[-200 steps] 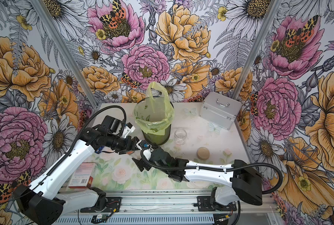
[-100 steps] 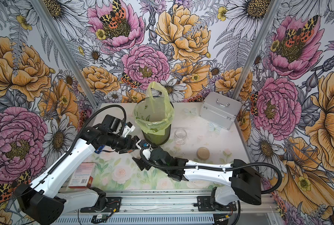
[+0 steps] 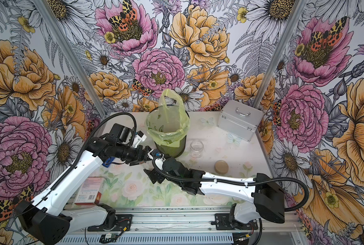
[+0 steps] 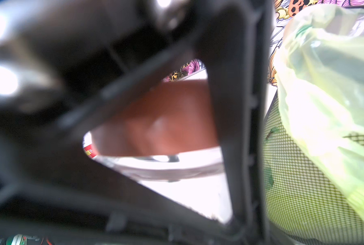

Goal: Empty moldy rice from jars
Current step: Pick up the jar from the center of the board.

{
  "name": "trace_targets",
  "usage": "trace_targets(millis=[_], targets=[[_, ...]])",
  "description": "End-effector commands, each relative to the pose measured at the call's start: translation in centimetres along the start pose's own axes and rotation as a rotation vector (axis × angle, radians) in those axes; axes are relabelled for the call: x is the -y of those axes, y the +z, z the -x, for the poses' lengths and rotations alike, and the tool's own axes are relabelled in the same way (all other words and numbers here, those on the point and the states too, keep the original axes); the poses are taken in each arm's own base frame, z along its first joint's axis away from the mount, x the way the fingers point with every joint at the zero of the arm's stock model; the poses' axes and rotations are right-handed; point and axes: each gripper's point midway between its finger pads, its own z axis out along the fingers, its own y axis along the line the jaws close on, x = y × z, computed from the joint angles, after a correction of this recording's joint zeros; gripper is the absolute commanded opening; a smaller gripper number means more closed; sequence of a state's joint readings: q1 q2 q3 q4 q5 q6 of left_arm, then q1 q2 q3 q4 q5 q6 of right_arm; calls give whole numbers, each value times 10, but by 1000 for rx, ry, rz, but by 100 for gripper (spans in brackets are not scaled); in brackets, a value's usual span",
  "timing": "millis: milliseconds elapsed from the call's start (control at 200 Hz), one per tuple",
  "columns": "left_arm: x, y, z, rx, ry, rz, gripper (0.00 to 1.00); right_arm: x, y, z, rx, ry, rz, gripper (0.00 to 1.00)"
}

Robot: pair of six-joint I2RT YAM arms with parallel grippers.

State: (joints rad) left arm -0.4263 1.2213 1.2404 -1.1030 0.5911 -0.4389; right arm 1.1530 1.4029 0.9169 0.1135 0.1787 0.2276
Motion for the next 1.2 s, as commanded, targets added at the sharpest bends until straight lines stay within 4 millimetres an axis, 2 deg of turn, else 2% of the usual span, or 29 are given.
trace_targets(millis=[0,240,450,690,741,816,886,956,1196], targets=[[30,-11,10,36,56,-110,46,1,-9,50,139,75,3,16],[30,-12,13,40,58,-109,60,2,-11,50,130,62,2,16],[30,-12,14,40,59,-109,63,1,-11,48,125,58,10,16],[30,-12,17,45,61,-106,69,-1,-12,48,122,44,22,12],[30,-12,17,47,61,-104,73,-1,-12,49,123,43,23,12],[29,-12,19,50,61,-97,84,-2,-13,48,123,38,23,11],[29,-12,20,56,63,-95,88,-2,-13,49,126,33,25,11],[28,-12,22,63,59,-88,98,-2,-14,49,125,29,28,10],[25,-14,27,81,51,-80,99,-1,-18,50,131,30,26,9]])
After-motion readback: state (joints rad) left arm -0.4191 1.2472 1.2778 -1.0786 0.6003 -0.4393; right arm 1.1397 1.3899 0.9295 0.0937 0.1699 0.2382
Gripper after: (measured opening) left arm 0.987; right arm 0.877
